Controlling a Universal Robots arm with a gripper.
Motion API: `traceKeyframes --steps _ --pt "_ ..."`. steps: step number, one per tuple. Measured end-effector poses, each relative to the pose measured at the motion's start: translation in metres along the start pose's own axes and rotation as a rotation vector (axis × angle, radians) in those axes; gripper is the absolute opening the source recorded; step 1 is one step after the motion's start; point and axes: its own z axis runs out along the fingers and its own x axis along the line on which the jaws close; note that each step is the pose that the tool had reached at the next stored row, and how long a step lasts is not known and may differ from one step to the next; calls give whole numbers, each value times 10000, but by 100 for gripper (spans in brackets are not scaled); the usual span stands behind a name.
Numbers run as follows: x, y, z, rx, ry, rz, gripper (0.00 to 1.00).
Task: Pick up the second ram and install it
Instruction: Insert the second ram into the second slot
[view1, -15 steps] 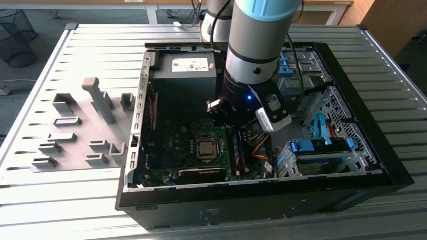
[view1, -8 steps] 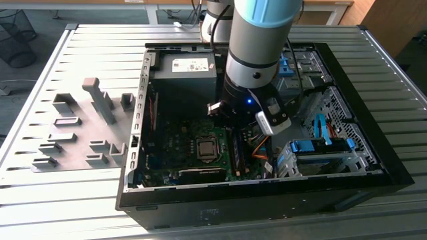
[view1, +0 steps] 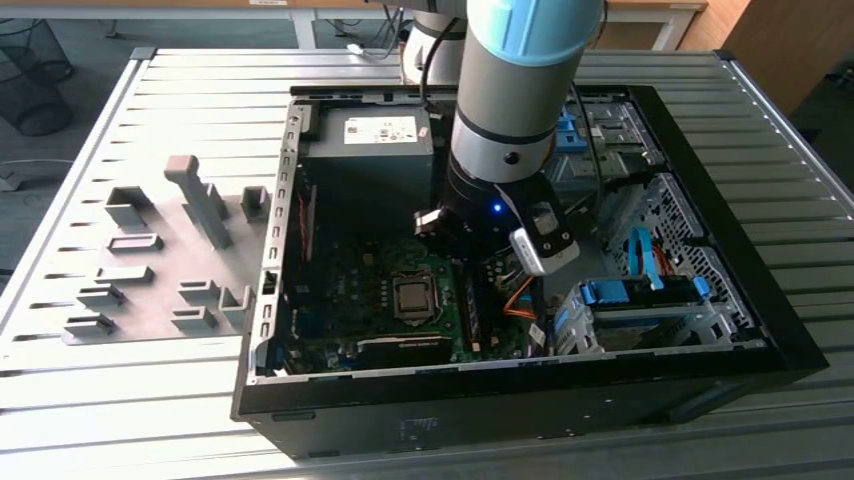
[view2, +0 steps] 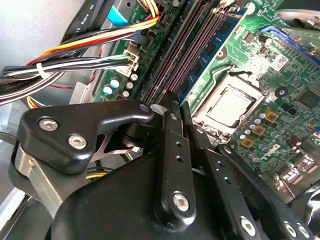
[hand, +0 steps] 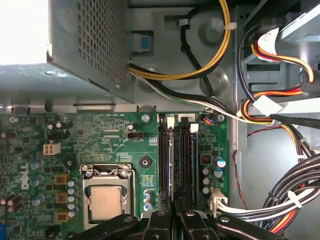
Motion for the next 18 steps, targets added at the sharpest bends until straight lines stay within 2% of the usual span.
traceKeyframes --steps 18 --pt "-15 6 51 -15 1 -158 14"
